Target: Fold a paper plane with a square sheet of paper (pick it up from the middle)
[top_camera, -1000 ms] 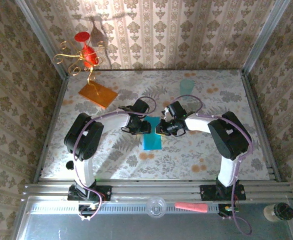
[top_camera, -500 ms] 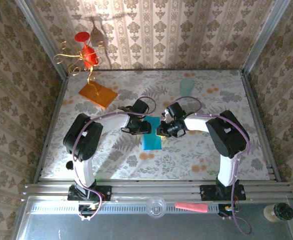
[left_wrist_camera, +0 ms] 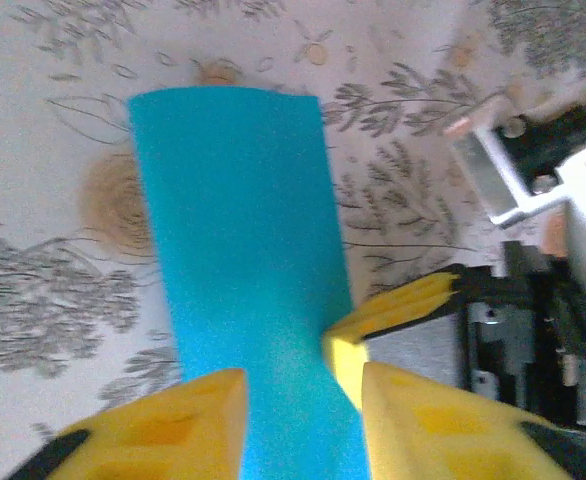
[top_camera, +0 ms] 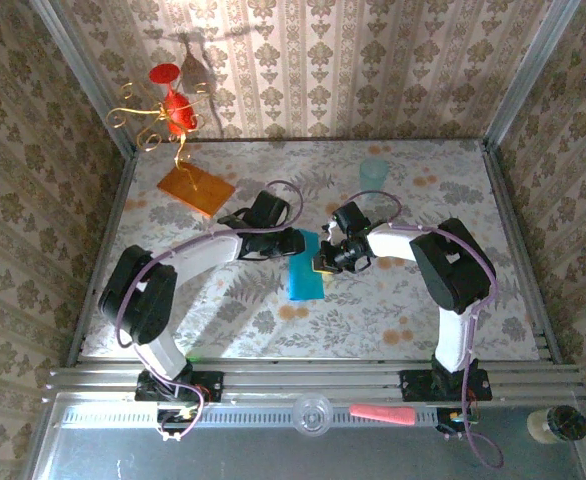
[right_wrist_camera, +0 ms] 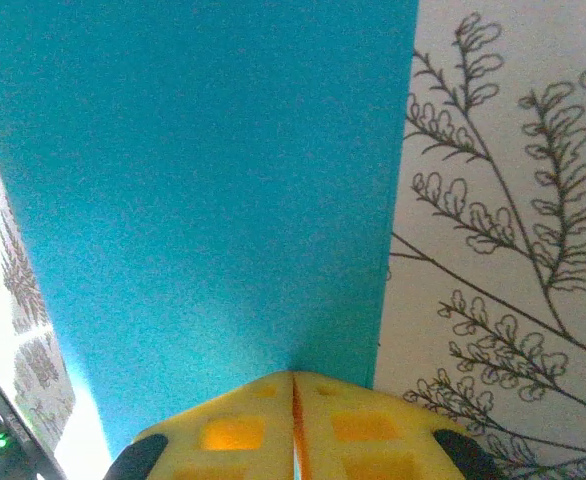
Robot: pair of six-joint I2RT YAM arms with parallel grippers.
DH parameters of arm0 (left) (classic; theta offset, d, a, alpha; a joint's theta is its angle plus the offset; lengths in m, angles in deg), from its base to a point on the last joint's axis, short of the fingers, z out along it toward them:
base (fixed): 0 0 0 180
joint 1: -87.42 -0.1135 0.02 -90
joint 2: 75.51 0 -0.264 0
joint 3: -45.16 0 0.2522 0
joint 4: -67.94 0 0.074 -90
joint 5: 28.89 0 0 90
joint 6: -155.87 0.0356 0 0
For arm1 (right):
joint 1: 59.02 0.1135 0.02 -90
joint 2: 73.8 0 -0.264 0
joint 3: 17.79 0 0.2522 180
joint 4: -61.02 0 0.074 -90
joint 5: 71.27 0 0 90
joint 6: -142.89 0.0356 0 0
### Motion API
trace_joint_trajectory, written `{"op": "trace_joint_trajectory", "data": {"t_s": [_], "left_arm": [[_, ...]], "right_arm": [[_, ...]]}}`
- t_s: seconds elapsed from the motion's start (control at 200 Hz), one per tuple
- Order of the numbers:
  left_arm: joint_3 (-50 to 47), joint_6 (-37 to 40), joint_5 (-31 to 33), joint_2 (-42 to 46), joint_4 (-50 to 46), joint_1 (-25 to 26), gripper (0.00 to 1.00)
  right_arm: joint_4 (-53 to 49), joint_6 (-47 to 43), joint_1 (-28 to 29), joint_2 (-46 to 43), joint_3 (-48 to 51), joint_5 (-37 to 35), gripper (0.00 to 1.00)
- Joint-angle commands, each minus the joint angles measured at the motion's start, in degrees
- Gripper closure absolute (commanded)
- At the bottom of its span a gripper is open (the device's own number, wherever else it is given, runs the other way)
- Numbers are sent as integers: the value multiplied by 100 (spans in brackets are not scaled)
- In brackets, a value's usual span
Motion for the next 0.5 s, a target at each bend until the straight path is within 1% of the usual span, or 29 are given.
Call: {"op": "trace_joint_trajectory", "data": {"t_s": [0.0,0.115,0.195,0.27,0.495], "left_arm": [[-175,-254,-559,-241,365,56,75],[-192,-483,-814,-548,583,61,89],[-255,-630,-1066,-717,897,58,94],[-298,-701,-1120,-824,1011,56,99],[-446,-741,-1267,-1053,1165,-59,100]], "right_arm": [[-742,-131,-11,547,338,-875,89],[-728,-100,-11,597,360,-915,90],[-771,-100,-6,644,338,-932,91],[-875,-118,-11,689,305,-976,91],[-1065,-111,-19,820,251,-1059,91]]}}
